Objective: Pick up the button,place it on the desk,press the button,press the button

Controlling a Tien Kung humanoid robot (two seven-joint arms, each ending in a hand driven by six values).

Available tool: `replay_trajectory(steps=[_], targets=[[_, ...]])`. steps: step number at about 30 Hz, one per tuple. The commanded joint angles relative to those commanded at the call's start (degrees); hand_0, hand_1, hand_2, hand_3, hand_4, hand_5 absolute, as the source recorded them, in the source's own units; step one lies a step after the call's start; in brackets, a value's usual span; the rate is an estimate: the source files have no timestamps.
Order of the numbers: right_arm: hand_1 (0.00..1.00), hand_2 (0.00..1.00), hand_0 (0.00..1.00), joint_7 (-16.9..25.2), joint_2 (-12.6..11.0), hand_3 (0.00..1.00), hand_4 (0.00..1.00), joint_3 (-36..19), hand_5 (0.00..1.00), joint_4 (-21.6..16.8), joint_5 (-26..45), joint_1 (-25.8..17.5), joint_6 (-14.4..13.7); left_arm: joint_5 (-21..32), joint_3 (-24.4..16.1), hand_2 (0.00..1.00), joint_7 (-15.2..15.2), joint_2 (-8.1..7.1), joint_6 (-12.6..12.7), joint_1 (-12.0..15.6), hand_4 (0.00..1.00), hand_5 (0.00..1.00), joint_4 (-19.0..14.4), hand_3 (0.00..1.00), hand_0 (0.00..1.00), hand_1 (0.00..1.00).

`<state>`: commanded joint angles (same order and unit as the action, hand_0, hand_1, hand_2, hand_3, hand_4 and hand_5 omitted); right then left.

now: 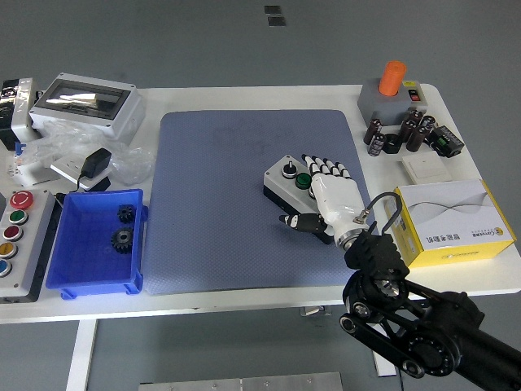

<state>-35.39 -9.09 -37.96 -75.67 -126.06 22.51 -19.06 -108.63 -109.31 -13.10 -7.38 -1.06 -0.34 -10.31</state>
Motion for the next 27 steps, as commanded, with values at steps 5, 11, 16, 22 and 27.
replay_trajectory(steps=[5, 11, 16, 22, 27], targets=[[0.998, 0.998, 0.998, -0.3, 0.2, 0.998, 0.998, 0.2, 0.389, 0.7, 0.1, 0.4, -0.1, -0.1, 0.0, 0.590, 0.0, 0.02, 0.0, -0.1, 0.709, 0.292, 0.0, 0.660, 0.677, 0.682], [0.998, 0.998, 0.998, -1.2, 0.4, 0.998, 0.998, 0.7, 0.393, 1.7, -0.1, 0.8, -1.4, -0.2, 0.0, 0.590, 0.1, -0.03, -0.1, -0.3, 0.709, 0.292, 0.0, 0.660, 0.677, 0.682], [0.948, 0.998, 0.998, -1.6, 0.6, 0.998, 0.998, 1.4, 0.391, 2.6, 0.4, 0.9, -2.8, -0.1, 0.1, 0.590, 0.1, -0.07, -0.1, -0.3, 0.709, 0.292, 0.0, 0.660, 0.677, 0.682], [0.740, 0.808, 0.650, -1.6, 0.8, 0.998, 0.998, 2.1, 0.389, 3.5, 0.7, 1.1, -3.3, 0.0, 0.3, 0.590, 0.1, -0.01, -0.1, -0.3, 0.709, 0.292, 0.0, 0.660, 0.677, 0.682], [0.414, 0.476, 0.242, -1.6, 1.0, 0.967, 0.880, 2.3, 0.231, 4.2, 0.9, 1.3, -3.5, 0.1, 0.5, 0.590, 0.3, -0.06, -0.1, -0.5, 0.709, 0.292, 0.0, 0.660, 0.677, 0.682]])
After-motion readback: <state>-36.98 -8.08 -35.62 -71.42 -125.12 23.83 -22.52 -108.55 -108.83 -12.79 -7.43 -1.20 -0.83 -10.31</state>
